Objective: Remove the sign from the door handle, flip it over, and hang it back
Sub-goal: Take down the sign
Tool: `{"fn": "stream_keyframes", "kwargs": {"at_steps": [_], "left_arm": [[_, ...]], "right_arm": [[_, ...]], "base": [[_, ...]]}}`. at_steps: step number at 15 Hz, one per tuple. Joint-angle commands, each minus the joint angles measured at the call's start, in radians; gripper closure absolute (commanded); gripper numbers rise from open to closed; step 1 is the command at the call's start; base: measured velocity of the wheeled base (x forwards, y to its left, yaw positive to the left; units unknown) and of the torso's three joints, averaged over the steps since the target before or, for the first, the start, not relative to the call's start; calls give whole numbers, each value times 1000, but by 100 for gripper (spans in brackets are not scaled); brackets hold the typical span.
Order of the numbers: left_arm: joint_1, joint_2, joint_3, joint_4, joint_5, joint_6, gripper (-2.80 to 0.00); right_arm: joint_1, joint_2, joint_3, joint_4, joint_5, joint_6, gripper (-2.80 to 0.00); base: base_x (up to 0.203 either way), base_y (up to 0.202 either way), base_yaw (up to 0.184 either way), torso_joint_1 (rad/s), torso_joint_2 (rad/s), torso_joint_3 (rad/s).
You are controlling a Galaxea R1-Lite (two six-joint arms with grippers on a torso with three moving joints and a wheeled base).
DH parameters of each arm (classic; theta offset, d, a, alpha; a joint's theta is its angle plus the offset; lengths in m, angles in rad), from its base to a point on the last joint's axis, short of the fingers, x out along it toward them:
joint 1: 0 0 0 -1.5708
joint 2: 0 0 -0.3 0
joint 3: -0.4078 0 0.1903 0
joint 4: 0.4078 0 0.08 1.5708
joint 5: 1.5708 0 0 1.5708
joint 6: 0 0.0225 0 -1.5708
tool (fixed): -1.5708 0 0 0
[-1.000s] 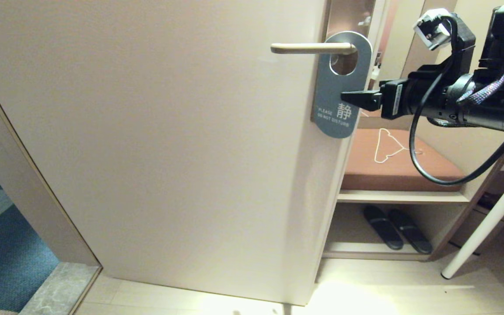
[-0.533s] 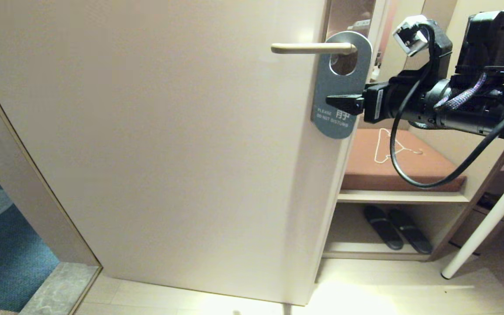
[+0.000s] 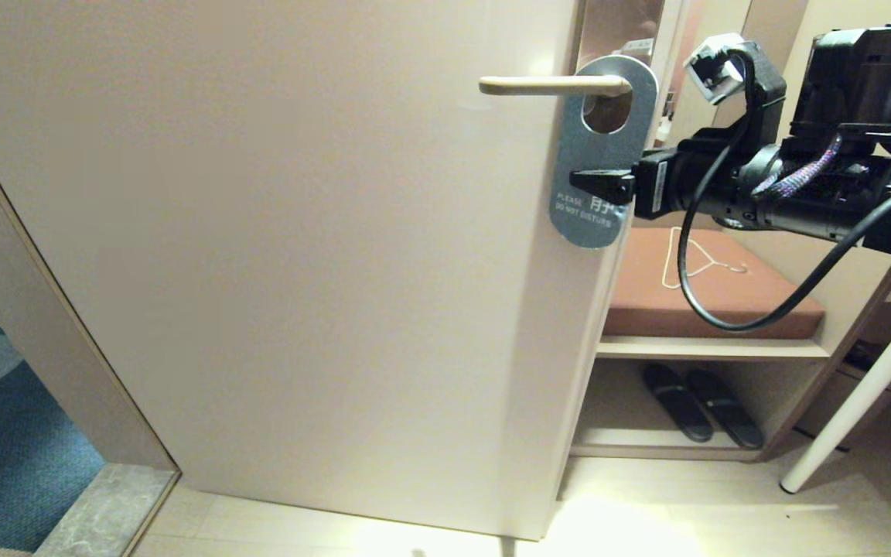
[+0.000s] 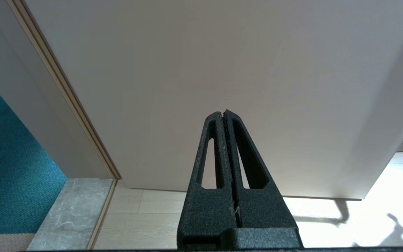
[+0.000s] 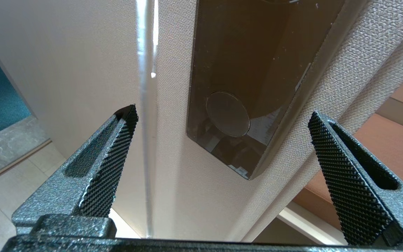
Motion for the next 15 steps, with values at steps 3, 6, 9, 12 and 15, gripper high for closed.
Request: {"fn": "stream_keyframes", "kwargs": {"at_steps": [3, 6, 9, 12, 15], "left_arm": [[0, 1, 0, 0, 0, 0, 0], [0, 1, 0, 0, 0, 0, 0], [0, 1, 0, 0, 1, 0, 0], [0, 1, 0, 0, 1, 0, 0], [0, 1, 0, 0, 0, 0, 0]], "right_arm": [[0, 1, 0, -2, 1, -1, -280], [0, 1, -6, -11, 1, -1, -280], [0, 6, -6, -42, 1, -1, -280], [0, 6, -6, -43, 1, 1, -280], [0, 6, -5, -46, 3, 1, -280]], "base": [[0, 0, 0, 0, 0, 0], [0, 0, 0, 0, 0, 0], [0, 0, 0, 0, 0, 0], [0, 0, 0, 0, 0, 0], [0, 0, 0, 0, 0, 0]]}}
